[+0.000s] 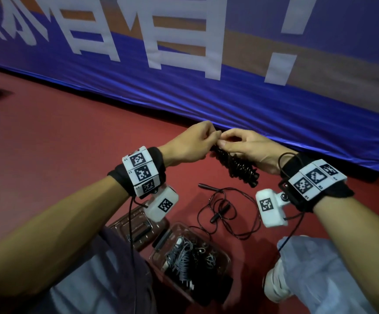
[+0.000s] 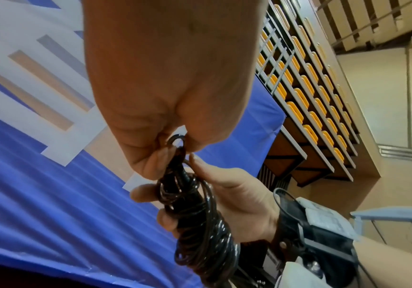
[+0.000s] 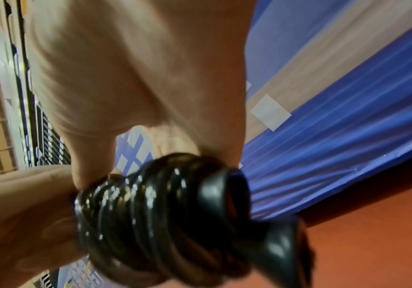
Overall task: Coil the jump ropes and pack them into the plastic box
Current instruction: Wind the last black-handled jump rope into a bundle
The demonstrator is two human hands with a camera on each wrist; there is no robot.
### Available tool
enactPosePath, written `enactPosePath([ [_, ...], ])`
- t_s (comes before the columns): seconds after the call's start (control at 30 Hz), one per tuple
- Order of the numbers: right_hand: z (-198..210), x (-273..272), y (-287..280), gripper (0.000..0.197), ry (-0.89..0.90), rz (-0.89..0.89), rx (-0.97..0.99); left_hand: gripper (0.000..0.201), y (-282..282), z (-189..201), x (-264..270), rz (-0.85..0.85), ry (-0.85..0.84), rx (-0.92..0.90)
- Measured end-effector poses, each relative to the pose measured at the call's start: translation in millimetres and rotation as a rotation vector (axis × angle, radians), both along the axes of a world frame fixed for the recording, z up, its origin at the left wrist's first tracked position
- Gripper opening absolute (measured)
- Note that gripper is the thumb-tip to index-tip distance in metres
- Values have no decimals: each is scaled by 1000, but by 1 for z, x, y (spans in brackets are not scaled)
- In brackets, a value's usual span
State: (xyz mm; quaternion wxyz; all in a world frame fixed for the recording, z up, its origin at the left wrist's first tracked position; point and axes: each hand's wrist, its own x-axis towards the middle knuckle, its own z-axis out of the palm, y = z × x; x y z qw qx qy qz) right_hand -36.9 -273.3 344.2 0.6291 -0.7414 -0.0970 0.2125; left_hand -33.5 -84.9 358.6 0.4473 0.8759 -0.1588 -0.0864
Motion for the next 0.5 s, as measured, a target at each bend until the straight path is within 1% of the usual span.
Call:
enactPosePath([
  [0.1,-2,0,2,30,-32,16,11,32,2,-1,3,-4,-118,61],
  [0.2,-3,2,8,33,-37,-76,59,34,6,3,7,54,-212,43],
  [0.23,-2,2,8,35,-34,-101,80,35,7,5,8,62,-216,10],
  [0.27,-1,3,8,37,-37,-111,93,35,8,7,9,64,-185,-60],
  [0.33,3,4,6,37,-37,-117,126,35,9,10,10,50,-54,-297],
  [0.4,7,5,5,33,-16,-133,164,28,11,11,12,39,79,-505],
  [0.47,7,6,4,30,7,-131,202,21,13,11,15,23,195,-618],
  [0.5,7,6,4,31,16,-129,219,22,14,12,16,3,246,-647],
])
